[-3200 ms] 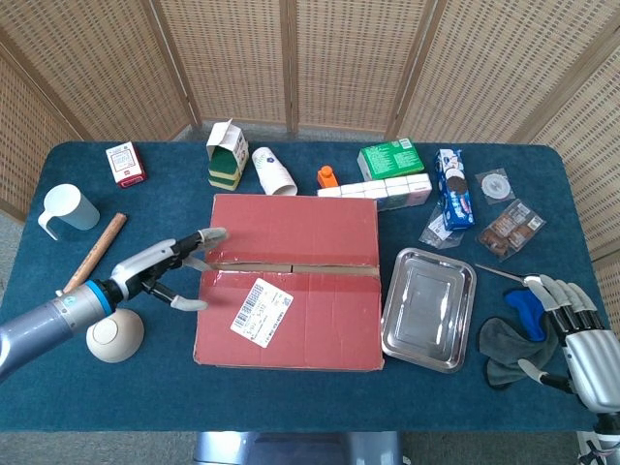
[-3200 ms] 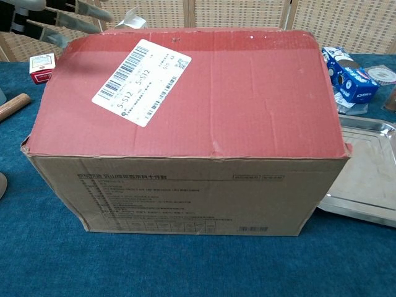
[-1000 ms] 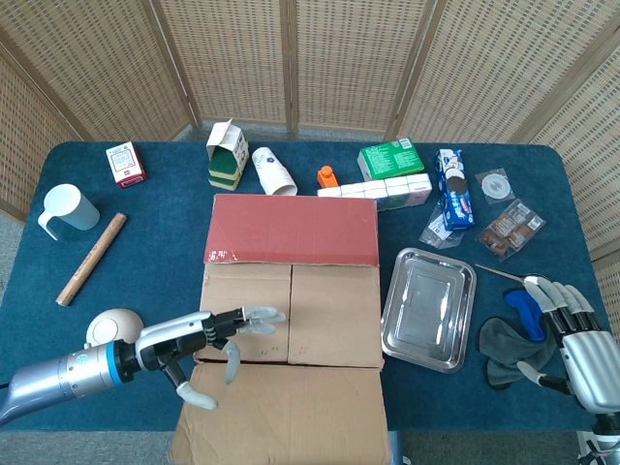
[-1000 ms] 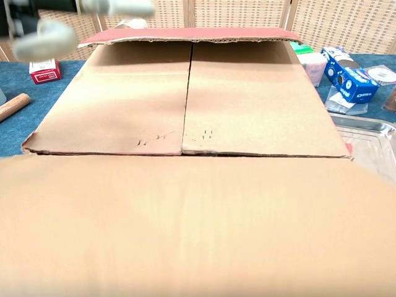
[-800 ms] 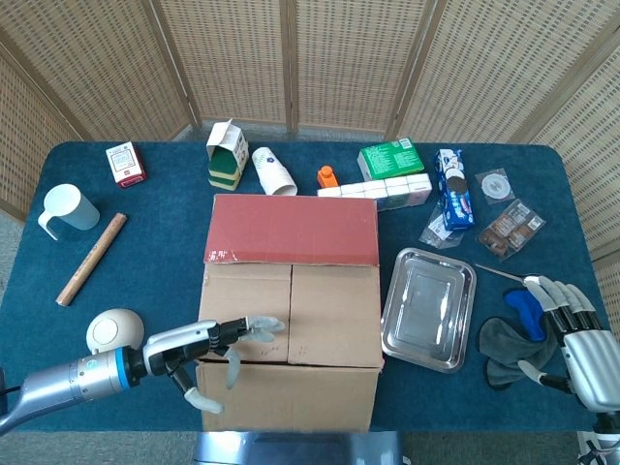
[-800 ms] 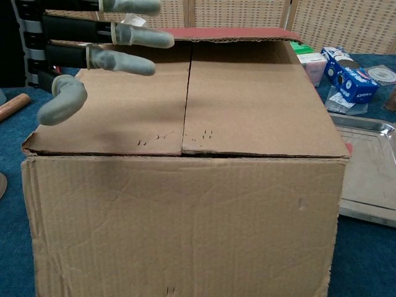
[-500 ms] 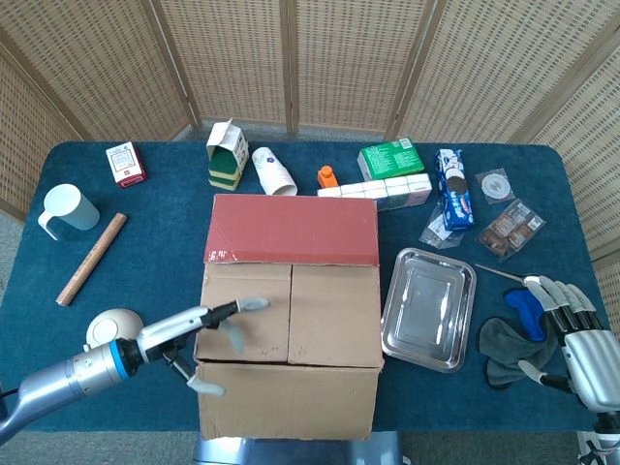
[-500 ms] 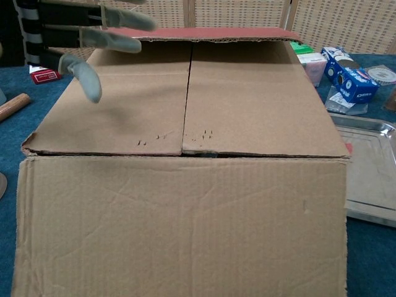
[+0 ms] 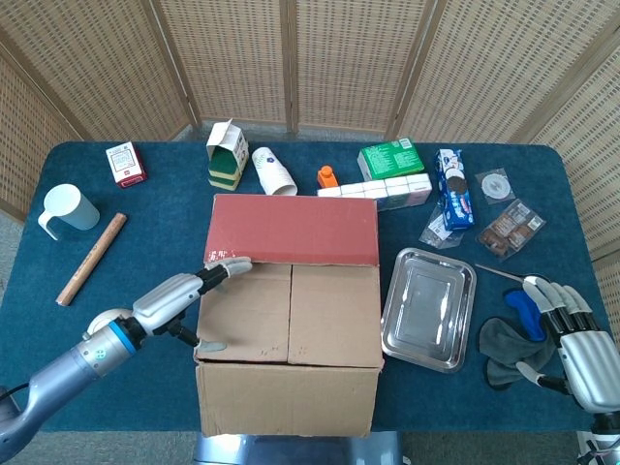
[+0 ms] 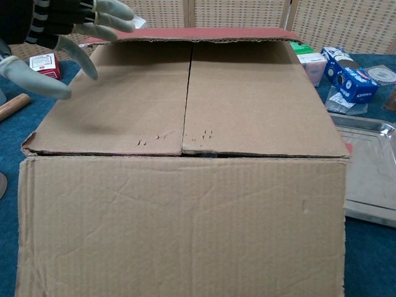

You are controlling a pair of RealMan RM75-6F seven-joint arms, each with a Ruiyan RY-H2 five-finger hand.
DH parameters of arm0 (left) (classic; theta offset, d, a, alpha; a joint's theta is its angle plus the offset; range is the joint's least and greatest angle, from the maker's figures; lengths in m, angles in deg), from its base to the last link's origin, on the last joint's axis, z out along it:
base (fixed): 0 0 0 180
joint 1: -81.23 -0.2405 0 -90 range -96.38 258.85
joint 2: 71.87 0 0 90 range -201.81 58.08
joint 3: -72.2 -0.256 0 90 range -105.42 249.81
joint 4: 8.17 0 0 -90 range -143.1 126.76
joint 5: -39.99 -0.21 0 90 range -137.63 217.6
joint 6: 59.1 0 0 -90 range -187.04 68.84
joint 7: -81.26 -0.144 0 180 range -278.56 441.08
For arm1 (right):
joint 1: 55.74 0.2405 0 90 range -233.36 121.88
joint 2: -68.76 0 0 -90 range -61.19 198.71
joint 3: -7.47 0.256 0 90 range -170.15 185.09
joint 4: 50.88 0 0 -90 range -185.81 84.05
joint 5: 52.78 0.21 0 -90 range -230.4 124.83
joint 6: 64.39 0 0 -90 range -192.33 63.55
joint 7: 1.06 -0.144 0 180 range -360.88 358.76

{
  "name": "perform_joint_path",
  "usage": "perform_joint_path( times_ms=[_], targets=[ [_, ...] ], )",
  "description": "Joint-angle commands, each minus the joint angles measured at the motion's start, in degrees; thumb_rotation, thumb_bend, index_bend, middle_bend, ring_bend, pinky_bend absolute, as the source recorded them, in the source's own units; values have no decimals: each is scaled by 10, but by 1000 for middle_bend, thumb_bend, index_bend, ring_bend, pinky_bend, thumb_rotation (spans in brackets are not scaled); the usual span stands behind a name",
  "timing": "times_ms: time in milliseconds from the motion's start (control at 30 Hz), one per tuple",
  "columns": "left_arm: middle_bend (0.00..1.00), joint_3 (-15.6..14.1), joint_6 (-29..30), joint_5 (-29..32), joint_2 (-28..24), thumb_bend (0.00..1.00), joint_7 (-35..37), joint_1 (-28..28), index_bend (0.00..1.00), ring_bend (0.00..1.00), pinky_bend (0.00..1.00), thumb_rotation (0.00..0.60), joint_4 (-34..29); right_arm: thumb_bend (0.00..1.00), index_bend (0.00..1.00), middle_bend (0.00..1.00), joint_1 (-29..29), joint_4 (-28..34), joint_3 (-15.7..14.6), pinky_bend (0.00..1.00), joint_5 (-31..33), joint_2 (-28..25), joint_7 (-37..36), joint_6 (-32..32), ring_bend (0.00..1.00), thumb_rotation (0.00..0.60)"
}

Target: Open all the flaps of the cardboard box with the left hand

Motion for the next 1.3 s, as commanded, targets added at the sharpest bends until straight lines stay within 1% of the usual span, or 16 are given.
perform_joint_path(
  times_ms=[33, 167, 267, 333, 400, 467, 600, 700, 733, 800, 900, 967, 1033, 1067, 1133, 1300],
  targets=[
    [0, 17, -25, 20, 7, 334, -7, 9, 55, 9, 305, 600, -17, 33, 0, 0, 0, 0, 0, 0, 1, -1, -3, 1, 0, 600],
    [0, 24, -18, 13, 3, 335, -11, 2, 55, 18, 310, 600, -22, 33, 0, 0, -1, -1, 1, 0, 2, -3, -8, 3, 0, 600],
    [0, 31, 11, 3, 0, 335, -18, -15, 56, 13, 292, 600, -25, 34, 0, 0, 0, -3, 1, 0, 2, -3, -11, 1, 0, 600],
    [0, 32, 21, -5, -3, 334, -27, -22, 58, 16, 288, 600, -25, 34, 0, 0, 0, -3, 0, 0, 1, -3, -10, 0, 0, 600],
    [0, 30, 11, -8, -9, 335, -18, -23, 58, 40, 293, 600, -33, 33, 0, 0, 1, -2, 0, 0, 0, -2, -6, -1, 0, 600],
    [0, 30, -12, -8, -15, 335, 6, -16, 58, 68, 302, 600, -38, 33, 0, 0, 1, -1, -1, 0, -1, -1, -3, -2, 0, 600],
    [2, 34, -39, -6, -6, 336, 21, -6, 59, 82, 306, 600, -32, 33, 0, 0, 0, 0, -1, 0, 0, -1, -1, 0, 0, 600],
    [77, 39, -59, -2, -2, 335, 25, 4, 59, 102, 306, 600, -31, 34, 0, 0, 0, -1, 0, 0, 3, -1, -2, -1, 0, 600],
    [102, 43, -64, 1, -1, 334, 16, 6, 59, 110, 306, 600, -29, 35, 0, 0, 1, -1, 0, 0, 4, -1, -2, -3, 0, 600],
    [110, 48, -68, 11, 1, 326, -1, 10, 60, 120, 306, 600, -30, 34, 0, 0, 1, -1, 0, 0, 4, -1, -3, -4, 0, 600],
    [169, 60, -73, 38, 3, 303, -33, 15, 73, 133, 305, 600, -35, 35, 0, 0, 1, -1, 1, 0, 4, -1, -2, -3, 0, 600],
    [193, 65, -77, 54, 4, 282, -50, 18, 111, 138, 305, 600, -38, 34, 0, 0, 1, -1, 1, 0, 4, -1, -4, -3, 0, 600],
    [215, 70, -85, 75, 3, 262, -75, 23, 171, 145, 306, 600, -39, 33, 0, 0, 0, -2, 1, 0, 4, -2, -5, -1, 0, 600],
    [223, 72, -89, 86, 3, 259, -89, 27, 182, 148, 306, 600, -40, 34, 0, 0, 0, -2, 1, 0, 4, -2, -6, -1, 0, 600],
    [238, 76, -97, 107, 3, 256, -111, 33, 183, 154, 307, 600, -42, 35, 0, 0, 0, -2, 1, 0, 3, -2, -6, 0, 0, 600],
    [224, 81, -113, 160, 6, 257, -171, 49, 162, 143, 298, 600, -44, 34, 0, 0, 0, -2, 0, 0, 1, -2, -8, 0, 0, 600]
  ],
)
